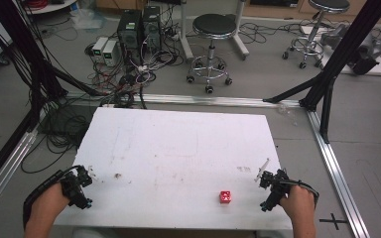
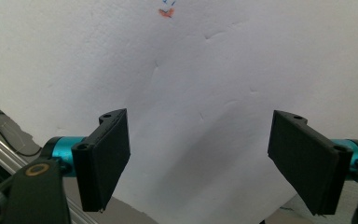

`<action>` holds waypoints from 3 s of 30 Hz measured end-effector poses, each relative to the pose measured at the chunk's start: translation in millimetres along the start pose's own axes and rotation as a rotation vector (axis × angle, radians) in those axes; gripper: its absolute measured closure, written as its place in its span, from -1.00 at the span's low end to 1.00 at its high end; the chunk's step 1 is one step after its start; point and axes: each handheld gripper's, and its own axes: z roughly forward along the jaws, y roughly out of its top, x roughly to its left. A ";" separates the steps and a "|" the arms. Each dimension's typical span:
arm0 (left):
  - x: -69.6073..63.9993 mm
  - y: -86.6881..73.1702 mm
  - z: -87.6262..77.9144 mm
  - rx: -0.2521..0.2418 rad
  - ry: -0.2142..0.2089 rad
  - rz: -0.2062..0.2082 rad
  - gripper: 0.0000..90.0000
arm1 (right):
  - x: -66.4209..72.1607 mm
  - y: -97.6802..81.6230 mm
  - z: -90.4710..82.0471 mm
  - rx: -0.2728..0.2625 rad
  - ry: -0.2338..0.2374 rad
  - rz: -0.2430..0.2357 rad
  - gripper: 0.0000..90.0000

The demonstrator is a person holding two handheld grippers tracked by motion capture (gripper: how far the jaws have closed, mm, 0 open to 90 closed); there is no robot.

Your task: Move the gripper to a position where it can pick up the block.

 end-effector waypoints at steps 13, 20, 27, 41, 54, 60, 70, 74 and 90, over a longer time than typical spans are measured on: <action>0.5 0.7 1.1 0.002 -0.009 0.003 -0.53 | -0.1 2.1 -0.8 -0.004 -0.010 -0.013 -0.98; 0.1 1.1 1.4 0.001 -0.006 0.004 -0.53 | 0.2 3.3 -0.4 -0.009 -0.016 -0.029 -0.98; -0.4 2.2 1.0 0.005 -0.010 0.016 -0.53 | 3.4 10.6 0.0 -0.012 -0.031 -0.085 -0.98; -1.0 3.0 0.9 0.003 -0.015 0.016 -0.53 | 15.5 31.5 -2.3 -0.008 -0.049 -0.203 -0.98; -1.1 2.9 0.0 0.001 -0.016 0.015 -0.53 | 36.4 59.5 -7.0 -0.016 -0.072 -0.341 -0.98; -1.0 3.0 -0.2 0.002 -0.016 0.017 -0.53 | 47.8 74.8 -0.8 0.011 -0.044 -0.405 -0.98; -2.3 4.1 1.0 0.002 -0.027 0.017 -0.53 | 54.3 85.8 5.5 -0.004 -0.033 -0.455 -0.98; -2.1 4.1 -0.3 -0.001 -0.025 0.017 -0.53 | 56.7 90.0 10.2 0.005 -0.025 -0.471 -0.98; -2.0 4.3 0.5 -0.001 -0.028 0.017 -0.53 | 66.4 107.1 18.5 -0.039 0.021 -0.507 -0.98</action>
